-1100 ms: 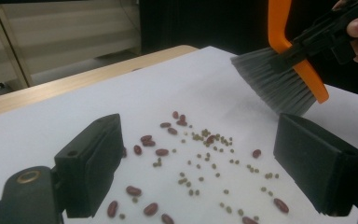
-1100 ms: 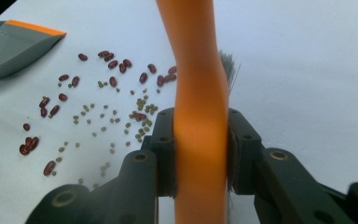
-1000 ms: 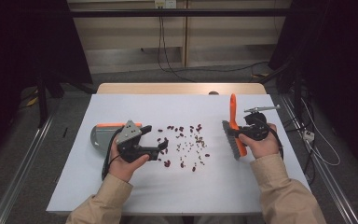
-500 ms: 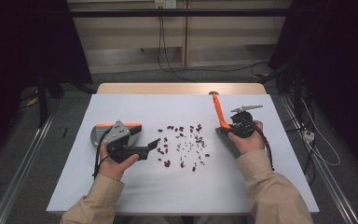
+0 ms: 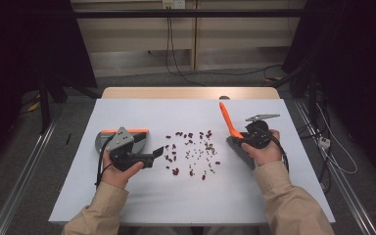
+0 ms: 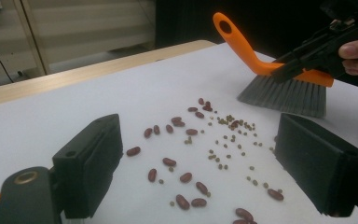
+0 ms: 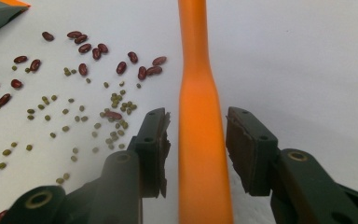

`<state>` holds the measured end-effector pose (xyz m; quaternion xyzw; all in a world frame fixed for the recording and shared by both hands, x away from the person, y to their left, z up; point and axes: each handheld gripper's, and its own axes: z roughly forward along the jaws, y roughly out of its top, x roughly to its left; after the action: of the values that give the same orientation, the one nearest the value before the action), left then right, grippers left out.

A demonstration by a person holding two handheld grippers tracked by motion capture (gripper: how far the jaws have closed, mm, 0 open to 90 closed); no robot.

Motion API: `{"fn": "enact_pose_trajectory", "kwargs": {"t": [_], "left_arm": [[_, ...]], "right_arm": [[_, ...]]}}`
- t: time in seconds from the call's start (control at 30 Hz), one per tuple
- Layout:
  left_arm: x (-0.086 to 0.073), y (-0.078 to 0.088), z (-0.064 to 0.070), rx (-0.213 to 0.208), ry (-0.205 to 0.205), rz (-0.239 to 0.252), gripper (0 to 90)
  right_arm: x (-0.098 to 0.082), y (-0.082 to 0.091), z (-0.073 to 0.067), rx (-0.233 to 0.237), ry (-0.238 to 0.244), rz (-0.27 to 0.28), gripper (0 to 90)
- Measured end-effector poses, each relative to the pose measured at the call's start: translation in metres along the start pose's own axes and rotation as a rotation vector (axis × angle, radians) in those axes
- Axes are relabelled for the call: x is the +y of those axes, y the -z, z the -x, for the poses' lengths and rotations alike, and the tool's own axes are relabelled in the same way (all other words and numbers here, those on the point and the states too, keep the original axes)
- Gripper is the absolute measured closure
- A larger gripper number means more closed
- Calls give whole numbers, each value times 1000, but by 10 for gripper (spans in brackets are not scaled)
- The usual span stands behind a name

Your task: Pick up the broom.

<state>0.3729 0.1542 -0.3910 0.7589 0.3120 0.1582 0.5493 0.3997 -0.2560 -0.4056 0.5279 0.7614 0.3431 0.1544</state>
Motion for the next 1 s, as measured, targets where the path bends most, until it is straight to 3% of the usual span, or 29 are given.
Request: {"fn": "enact_pose_trajectory", "kwargs": {"t": [0.27, 0.5, 0.83, 1.0], "left_arm": [[0, 4, -1, 6, 3, 7, 141], [0, 11, -6, 21, 8, 11, 139], [-1, 20, -14, 33, 18, 9, 136], [-3, 25, -21, 35, 30, 2, 118]], "right_arm": [[-15, 15, 0, -7, 43, -13, 561], [-24, 10, 3, -37, 48, -16, 682], [-24, 6, 3, -41, 48, 21, 712], [-19, 7, 4, -19, 31, 88, 712]]}}
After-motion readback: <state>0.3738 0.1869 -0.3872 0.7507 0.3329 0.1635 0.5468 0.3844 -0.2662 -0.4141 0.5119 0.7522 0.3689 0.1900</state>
